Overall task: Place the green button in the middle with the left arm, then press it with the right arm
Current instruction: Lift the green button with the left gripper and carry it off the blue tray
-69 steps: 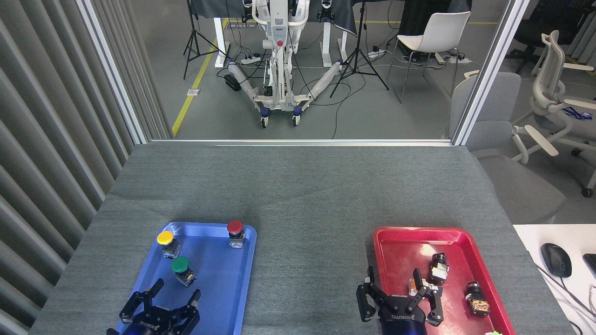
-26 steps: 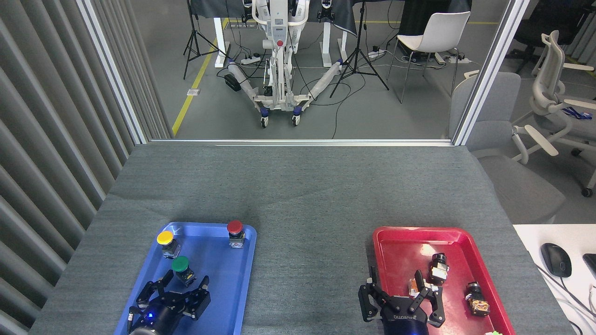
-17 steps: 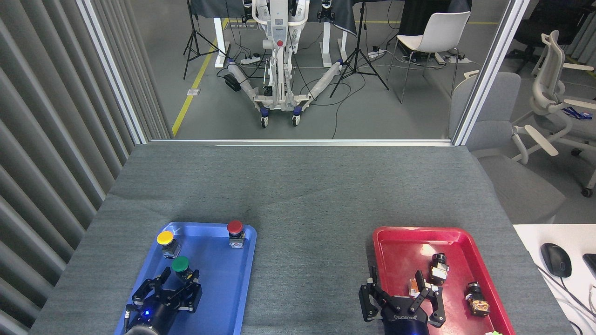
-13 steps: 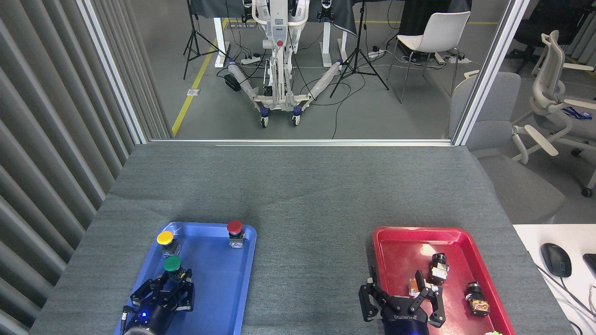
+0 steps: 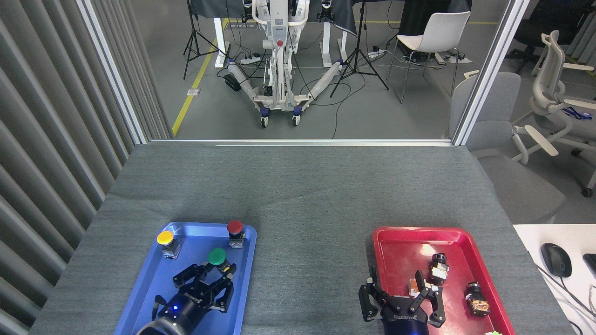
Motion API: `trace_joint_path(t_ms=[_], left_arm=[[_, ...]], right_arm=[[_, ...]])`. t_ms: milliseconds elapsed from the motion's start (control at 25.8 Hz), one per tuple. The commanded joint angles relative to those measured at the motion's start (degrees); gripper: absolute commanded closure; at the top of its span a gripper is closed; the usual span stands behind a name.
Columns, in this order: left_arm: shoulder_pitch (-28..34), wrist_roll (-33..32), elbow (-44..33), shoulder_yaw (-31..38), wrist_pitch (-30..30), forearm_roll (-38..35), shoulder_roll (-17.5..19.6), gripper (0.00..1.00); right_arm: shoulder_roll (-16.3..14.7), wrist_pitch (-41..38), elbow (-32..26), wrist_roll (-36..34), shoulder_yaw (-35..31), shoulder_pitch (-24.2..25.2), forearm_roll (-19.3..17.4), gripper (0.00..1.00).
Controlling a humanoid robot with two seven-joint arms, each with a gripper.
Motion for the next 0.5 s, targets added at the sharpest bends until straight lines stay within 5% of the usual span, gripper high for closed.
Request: trace_joint_path(t_ms=[0, 155, 465], left_arm=[[-4.01, -0.65, -1.23, -8.33, -0.15, -0.2, -5.21, 1.0], [-7.7, -2.76, 5.01, -9.21, 0.2, -0.73, -11.01, 1.0], [-11.74, -2.41, 16.26, -10.43, 3.72, -2.22, -12.06, 0.96]], right_arm=[[0.0, -0.02, 0.0, -0.24, 0.0, 0.0, 0.0, 0.0], [0.0, -0.02, 0.0, -0.24, 0.0, 0.0, 0.0, 0.0], [0.0, -0.02, 0.0, -0.24, 0.09, 0.09, 0.0, 0.0]])
